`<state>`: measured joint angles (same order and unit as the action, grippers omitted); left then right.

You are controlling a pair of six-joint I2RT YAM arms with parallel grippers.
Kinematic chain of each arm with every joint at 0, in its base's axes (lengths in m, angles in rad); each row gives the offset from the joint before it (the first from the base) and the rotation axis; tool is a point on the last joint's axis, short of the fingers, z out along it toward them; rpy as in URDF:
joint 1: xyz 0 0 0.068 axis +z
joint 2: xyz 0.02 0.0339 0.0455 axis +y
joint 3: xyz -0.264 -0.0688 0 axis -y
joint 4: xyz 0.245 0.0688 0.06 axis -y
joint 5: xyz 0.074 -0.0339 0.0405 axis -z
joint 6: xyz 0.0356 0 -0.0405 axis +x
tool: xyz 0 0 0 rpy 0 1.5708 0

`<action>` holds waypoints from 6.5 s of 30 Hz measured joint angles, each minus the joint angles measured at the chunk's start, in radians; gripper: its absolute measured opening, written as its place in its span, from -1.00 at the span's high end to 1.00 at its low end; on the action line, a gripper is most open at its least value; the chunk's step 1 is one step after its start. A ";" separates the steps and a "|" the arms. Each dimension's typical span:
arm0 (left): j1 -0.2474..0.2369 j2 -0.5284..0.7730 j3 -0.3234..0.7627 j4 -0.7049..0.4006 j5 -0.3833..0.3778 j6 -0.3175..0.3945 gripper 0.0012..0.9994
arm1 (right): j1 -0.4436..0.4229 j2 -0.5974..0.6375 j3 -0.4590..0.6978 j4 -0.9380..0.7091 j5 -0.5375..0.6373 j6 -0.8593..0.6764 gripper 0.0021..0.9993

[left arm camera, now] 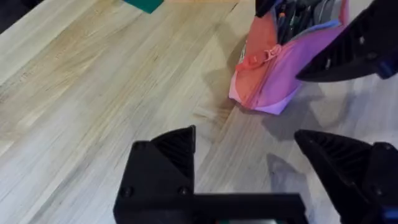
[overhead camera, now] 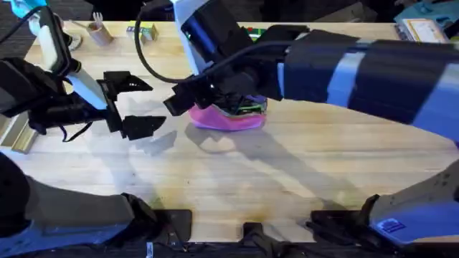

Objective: Unzip the bag, pick up the pens from the table one at a time and place them inside, then zip the bag closed.

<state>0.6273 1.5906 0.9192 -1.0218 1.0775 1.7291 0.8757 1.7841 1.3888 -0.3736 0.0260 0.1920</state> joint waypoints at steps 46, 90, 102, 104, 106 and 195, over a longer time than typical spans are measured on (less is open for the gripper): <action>0.000 0.000 0.000 0.000 0.000 0.000 -0.99 | 0.034 0.125 0.003 0.113 0.079 0.027 0.14; 0.000 0.000 0.000 -0.023 0.000 0.001 -0.99 | 0.034 0.125 0.102 -0.016 0.113 0.016 0.95; 0.000 0.000 0.000 -0.134 0.015 0.004 -0.99 | 0.034 0.125 0.103 -0.001 0.192 0.097 0.94; 0.000 0.000 0.000 -0.153 0.030 0.004 -0.99 | 0.034 0.125 0.103 0.009 0.195 0.100 0.94; 0.000 0.000 0.000 -0.161 0.042 0.003 -0.99 | 0.034 0.125 0.103 0.020 0.199 0.102 0.94; -0.337 0.257 0.019 0.146 0.257 -0.061 0.92 | -0.011 0.068 0.108 -0.078 0.174 0.113 0.94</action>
<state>0.2906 1.8477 0.9382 -0.8753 1.3348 1.6676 0.8644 1.8517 1.4971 -0.4516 0.2002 0.3050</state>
